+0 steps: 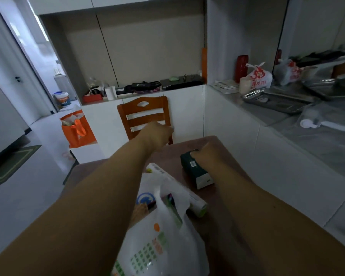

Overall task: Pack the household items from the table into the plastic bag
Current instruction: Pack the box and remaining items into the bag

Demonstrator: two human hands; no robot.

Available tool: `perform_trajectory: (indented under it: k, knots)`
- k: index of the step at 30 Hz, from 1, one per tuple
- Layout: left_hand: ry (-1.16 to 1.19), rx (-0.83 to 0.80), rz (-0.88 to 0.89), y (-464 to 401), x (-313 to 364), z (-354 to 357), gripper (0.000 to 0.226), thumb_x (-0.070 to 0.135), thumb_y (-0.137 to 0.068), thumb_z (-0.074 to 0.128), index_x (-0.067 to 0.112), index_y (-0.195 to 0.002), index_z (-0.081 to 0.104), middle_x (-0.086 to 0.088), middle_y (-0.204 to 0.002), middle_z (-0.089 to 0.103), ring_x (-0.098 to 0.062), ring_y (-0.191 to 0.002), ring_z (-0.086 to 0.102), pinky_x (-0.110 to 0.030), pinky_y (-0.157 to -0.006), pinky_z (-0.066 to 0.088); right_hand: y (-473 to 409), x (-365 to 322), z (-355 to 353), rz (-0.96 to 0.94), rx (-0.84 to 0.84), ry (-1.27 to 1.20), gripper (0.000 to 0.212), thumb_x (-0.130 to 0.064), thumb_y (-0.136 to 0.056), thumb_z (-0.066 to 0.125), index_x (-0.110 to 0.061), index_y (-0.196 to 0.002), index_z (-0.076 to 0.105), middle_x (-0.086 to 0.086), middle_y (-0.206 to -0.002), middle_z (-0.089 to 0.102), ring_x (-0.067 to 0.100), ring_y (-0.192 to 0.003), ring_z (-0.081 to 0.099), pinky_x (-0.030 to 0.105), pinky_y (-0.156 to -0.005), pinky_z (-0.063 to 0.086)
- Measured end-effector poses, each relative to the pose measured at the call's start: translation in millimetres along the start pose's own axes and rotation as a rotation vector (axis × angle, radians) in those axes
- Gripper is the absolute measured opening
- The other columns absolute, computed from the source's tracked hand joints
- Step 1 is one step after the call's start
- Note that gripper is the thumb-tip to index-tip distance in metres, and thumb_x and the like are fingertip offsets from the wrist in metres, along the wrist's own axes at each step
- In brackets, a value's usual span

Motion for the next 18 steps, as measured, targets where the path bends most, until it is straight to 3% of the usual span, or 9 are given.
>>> perform_trajectory:
  k: [2, 4, 7, 9, 11, 13, 16, 18]
  knots:
    - [0.063, -0.032, -0.028, -19, -9, 17, 0.020, 0.024, -0.095, 0.047, 0.010, -0.090, 0.062, 0.000, -0.070, 0.056, -0.009, -0.055, 0.052, -0.021, -0.050, 0.042, -23, 11, 18, 0.009, 0.028, 0.035, 0.046, -0.028, -0.081, 0.065, -0.006, -0.120, 0.055, 0.014, -0.114, 0.063, 0.029, -0.097, 0.062, 0.038, -0.080, 0.057]
    - [0.099, -0.058, -0.038, -35, -15, 28, 0.032, 0.025, -0.095, 0.048, 0.000, -0.109, 0.061, 0.000, -0.067, 0.055, -0.010, -0.055, 0.051, -0.022, -0.050, 0.042, -42, 25, 39, 0.018, 0.018, 0.135, 0.067, -0.034, -0.074, 0.069, -0.007, -0.131, 0.046, 0.016, -0.124, 0.058, 0.033, -0.107, 0.058, 0.045, -0.092, 0.052]
    - [0.135, -0.071, -0.108, -52, -31, 39, 0.037, 0.033, -0.095, 0.050, 0.002, -0.112, 0.061, -0.005, -0.076, 0.062, -0.017, -0.069, 0.059, -0.030, -0.067, 0.052, -65, 53, 67, 0.062, -0.033, 0.330, 0.104, -0.048, -0.062, 0.075, -0.013, -0.143, 0.021, 0.018, -0.140, 0.040, 0.036, -0.126, 0.041, 0.047, -0.103, 0.041]
    - [0.183, -0.084, -0.166, -57, -41, 42, 0.037, 0.035, -0.094, 0.051, 0.004, -0.110, 0.061, -0.007, -0.081, 0.062, -0.020, -0.076, 0.059, -0.033, -0.076, 0.053, -72, 69, 77, 0.109, -0.043, 0.489, 0.114, -0.052, -0.065, 0.074, -0.013, -0.148, 0.005, 0.022, -0.147, 0.027, 0.039, -0.134, 0.028, 0.049, -0.107, 0.036]
    - [0.223, -0.057, -0.203, -60, -50, 42, 0.033, 0.033, -0.094, 0.053, 0.005, -0.110, 0.061, -0.009, -0.085, 0.063, -0.022, -0.080, 0.062, -0.033, -0.076, 0.054, -73, 75, 79, 0.108, -0.028, 0.608, 0.109, -0.047, -0.071, 0.071, -0.015, -0.149, 0.001, 0.023, -0.147, 0.023, 0.040, -0.134, 0.025, 0.048, -0.103, 0.037]
    - [0.266, -0.041, -0.251, -57, -59, 41, 0.024, 0.027, -0.093, 0.054, 0.007, -0.103, 0.062, -0.012, -0.089, 0.063, -0.024, -0.085, 0.064, -0.033, -0.076, 0.055, -70, 71, 75, 0.079, -0.016, 0.592, 0.096, -0.043, -0.073, 0.068, -0.017, -0.148, 0.013, 0.022, -0.141, 0.034, 0.039, -0.127, 0.034, 0.044, -0.099, 0.042]
    - [0.333, 0.000, -0.259, -54, -68, 38, 0.020, 0.015, -0.092, 0.055, 0.011, -0.072, 0.052, -0.008, -0.075, 0.055, -0.020, -0.071, 0.058, -0.031, -0.067, 0.052, -57, 44, 64, -0.008, -0.059, 0.232, 0.067, -0.029, -0.074, 0.070, -0.014, -0.134, 0.045, 0.016, -0.128, 0.057, 0.033, -0.114, 0.054, 0.044, -0.098, 0.048]
    - [0.378, 0.057, -0.278, -47, -69, 30, 0.021, 0.018, -0.091, 0.058, 0.009, -0.075, 0.048, -0.006, -0.074, 0.052, -0.019, -0.071, 0.054, -0.031, -0.070, 0.051, -39, 16, 51, -0.114, -0.090, -0.013, 0.067, -0.021, -0.070, 0.075, -0.017, -0.131, 0.048, 0.010, -0.124, 0.061, 0.028, -0.107, 0.059, 0.043, -0.094, 0.051]
Point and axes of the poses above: each hand's wrist, its own y-axis away from the middle knuckle, its own z-axis out of the palm, x = y × z, the point moved 7 cm from there along -y, towards the middle knuckle
